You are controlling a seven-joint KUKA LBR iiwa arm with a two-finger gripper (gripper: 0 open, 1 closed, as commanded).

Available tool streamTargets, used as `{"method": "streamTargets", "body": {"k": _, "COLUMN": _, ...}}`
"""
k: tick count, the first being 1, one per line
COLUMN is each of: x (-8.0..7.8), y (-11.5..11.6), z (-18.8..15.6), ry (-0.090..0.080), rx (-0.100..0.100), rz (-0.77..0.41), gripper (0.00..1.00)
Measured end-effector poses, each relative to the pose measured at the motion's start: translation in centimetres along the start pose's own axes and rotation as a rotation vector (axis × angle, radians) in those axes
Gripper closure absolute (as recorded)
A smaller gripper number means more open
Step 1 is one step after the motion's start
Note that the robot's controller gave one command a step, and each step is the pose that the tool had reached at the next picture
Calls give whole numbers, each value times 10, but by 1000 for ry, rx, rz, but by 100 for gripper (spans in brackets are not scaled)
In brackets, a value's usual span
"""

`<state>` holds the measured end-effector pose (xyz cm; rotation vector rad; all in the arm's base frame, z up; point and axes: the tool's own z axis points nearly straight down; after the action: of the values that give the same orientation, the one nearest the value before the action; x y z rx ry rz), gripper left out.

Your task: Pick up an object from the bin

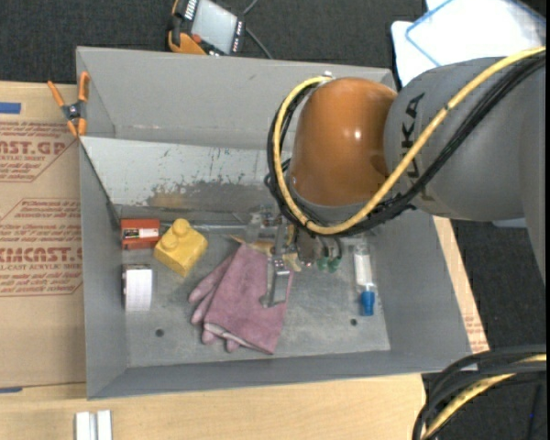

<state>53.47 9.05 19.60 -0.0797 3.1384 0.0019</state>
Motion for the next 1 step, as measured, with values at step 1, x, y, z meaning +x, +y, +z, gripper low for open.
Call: {"method": "streamTargets", "body": {"k": 1, "x": 57, "y": -1, "z": 6, "ry": 4, "rx": -1, "rz": -186, "gripper": 0}}
